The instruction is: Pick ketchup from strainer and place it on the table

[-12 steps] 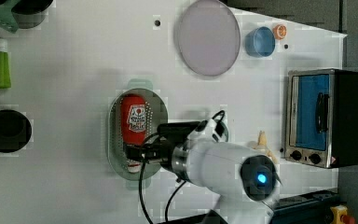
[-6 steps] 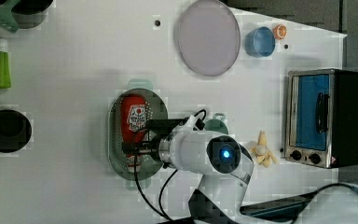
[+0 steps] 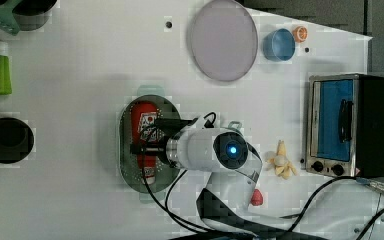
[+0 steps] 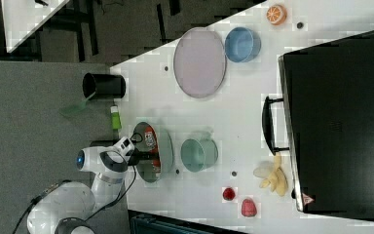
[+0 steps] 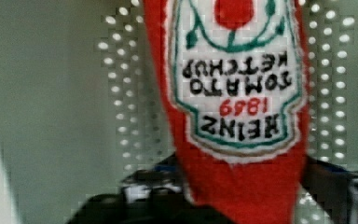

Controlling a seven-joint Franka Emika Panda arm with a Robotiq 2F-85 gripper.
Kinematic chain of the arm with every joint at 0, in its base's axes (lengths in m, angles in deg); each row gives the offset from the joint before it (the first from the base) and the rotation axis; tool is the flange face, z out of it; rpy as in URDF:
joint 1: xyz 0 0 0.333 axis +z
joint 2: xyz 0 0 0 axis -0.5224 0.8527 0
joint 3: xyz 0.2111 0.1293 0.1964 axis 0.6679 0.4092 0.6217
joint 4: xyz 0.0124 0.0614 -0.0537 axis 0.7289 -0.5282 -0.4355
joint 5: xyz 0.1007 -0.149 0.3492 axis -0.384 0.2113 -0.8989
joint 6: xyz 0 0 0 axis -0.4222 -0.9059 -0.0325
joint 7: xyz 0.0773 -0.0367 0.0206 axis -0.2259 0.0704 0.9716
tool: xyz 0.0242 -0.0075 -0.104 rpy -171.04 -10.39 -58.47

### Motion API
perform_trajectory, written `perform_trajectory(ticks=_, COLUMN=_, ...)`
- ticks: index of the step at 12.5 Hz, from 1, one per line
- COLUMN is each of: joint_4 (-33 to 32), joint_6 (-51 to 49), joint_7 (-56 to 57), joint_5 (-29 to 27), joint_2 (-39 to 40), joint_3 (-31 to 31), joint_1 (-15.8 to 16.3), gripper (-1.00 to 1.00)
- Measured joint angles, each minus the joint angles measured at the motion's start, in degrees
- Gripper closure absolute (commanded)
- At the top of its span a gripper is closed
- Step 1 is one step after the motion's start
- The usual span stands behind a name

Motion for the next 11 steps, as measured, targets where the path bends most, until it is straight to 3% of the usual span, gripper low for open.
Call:
perform_trajectory(ticks=6, joint_4=0.67, joint_6=-3.36, joint_7=-0.90, joint_5=-1.27, joint_2=-4.50, joint_3=0.81, joint_1=0.54, gripper=-0.21)
perform_trajectory(ticks=11, joint_4=3.47, joint_6=-14.10, joint_7=-0.90, joint_5=-17.99, joint_2=-18.93, joint_3=5.57, joint_1=-0.38, gripper=-0.21)
